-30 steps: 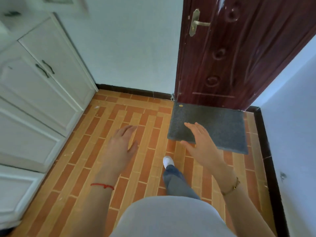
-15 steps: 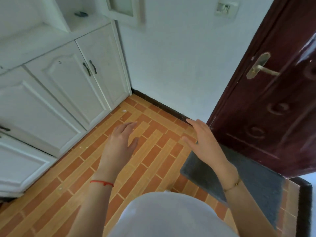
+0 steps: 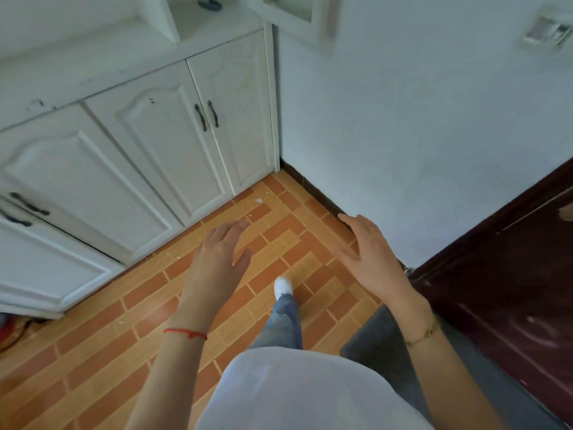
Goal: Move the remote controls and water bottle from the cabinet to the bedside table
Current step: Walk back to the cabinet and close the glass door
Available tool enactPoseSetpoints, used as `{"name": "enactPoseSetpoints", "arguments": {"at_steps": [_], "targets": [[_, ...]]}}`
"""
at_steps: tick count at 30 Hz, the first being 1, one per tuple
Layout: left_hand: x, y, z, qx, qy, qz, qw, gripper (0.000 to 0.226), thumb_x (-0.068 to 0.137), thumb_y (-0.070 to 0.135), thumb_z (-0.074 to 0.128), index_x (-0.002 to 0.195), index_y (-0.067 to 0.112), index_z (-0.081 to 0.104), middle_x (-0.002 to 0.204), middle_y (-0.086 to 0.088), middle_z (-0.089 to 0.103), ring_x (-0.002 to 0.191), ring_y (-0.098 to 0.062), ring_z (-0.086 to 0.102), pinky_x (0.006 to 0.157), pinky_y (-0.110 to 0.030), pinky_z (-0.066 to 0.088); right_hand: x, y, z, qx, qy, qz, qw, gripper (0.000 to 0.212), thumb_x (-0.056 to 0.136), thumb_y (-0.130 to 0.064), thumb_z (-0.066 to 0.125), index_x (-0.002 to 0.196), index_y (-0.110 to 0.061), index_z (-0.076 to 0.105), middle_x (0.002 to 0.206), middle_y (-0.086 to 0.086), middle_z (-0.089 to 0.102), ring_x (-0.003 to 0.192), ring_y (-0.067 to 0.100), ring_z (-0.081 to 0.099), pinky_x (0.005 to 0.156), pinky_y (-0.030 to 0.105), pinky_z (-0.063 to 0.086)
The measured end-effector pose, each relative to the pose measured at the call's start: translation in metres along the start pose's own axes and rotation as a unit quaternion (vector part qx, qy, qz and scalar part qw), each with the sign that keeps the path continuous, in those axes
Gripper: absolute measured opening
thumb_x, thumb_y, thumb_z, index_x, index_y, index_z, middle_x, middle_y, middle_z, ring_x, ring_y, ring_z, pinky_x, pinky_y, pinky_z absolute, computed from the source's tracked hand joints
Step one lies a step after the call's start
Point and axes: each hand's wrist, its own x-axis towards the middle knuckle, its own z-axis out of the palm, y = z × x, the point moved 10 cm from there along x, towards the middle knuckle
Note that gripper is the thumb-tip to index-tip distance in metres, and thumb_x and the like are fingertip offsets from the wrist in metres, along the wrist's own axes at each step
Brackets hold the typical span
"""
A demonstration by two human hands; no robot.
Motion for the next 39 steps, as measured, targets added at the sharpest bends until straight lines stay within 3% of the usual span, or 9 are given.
{"name": "enactPoseSetpoints", "arguments": {"at_steps": [3,11,17,26,31,36,39], "targets": [[0.055,-0.013,0.005,-0.003,0.008,-0.008,1.0,0.047,0.091,0.019,0.064,0.137,0.017,0.053,0.135,-0.004,0.057,0.126,-0.026,0.052,0.103,-0.046,0.046,0.058,-0.002,-0.002,0.009,-0.005,-0.003,1.0,0.061,0.093,-0.041,0.055,0.147,-0.031,0.028,0.155,-0.003,0.029,0.146,0.013,0.019,0.114,0.035,0.026],[0.208,-0.034,-0.012,-0.001,0.025,-0.008,1.0,0.048,0.092,0.021,0.062,0.139,0.018,0.051,0.137,-0.002,0.057,0.129,-0.022,0.05,0.106,-0.044,0.045,0.215,-0.027,-0.031,0.003,0.006,-0.028,1.0,0.059,0.095,-0.035,0.055,0.148,-0.026,0.031,0.154,-0.001,0.03,0.146,0.012,0.017,0.107,0.021,0.016],[0.29,-0.044,-0.022,-0.003,0.023,-0.014,1.0,0.049,0.093,0.022,0.062,0.141,0.017,0.05,0.139,-0.001,0.055,0.131,-0.021,0.048,0.107,-0.044,0.043,0.298,-0.034,-0.045,0.012,0.019,-0.025,0.999,0.057,0.095,-0.038,0.055,0.147,-0.03,0.032,0.154,-0.005,0.031,0.146,0.009,0.017,0.107,0.02,0.014],[0.384,-0.059,-0.023,0.007,0.029,-0.027,0.999,0.05,0.095,0.022,0.06,0.143,0.02,0.047,0.142,0.001,0.053,0.134,-0.019,0.045,0.11,-0.038,0.037,0.401,-0.031,-0.054,0.023,0.006,-0.028,0.999,0.058,0.094,-0.043,0.053,0.146,-0.032,0.032,0.156,-0.005,0.03,0.147,0.012,0.018,0.116,0.036,0.024],[0.445,-0.069,-0.026,0.021,0.051,-0.045,0.997,0.05,0.095,0.025,0.058,0.144,0.023,0.045,0.143,0.003,0.052,0.134,-0.017,0.045,0.11,-0.038,0.038,0.467,-0.035,-0.063,0.015,-0.004,-0.053,0.998,0.059,0.093,-0.045,0.052,0.147,-0.031,0.031,0.155,-0.005,0.03,0.147,0.011,0.017,0.116,0.033,0.022],[0.506,-0.059,-0.037,0.02,0.08,-0.047,0.996,0.05,0.096,0.025,0.057,0.144,0.023,0.045,0.142,0.003,0.052,0.134,-0.017,0.045,0.112,-0.039,0.039,0.526,-0.05,-0.088,0.02,-0.002,-0.1,0.995,0.059,0.093,-0.041,0.054,0.146,-0.032,0.031,0.154,-0.006,0.032,0.146,0.008,0.017,0.11,0.021,0.017],[0.54,-0.048,-0.043,0.02,0.094,-0.045,0.994,0.05,0.095,0.025,0.058,0.143,0.022,0.046,0.141,0.003,0.053,0.128,-0.019,0.052,0.108,-0.043,0.044,0.557,-0.06,-0.11,0.01,0.008,-0.135,0.991,0.058,0.093,-0.04,0.055,0.146,-0.032,0.031,0.154,-0.007,0.033,0.146,0.008,0.018,0.112,0.023,0.02]]}}
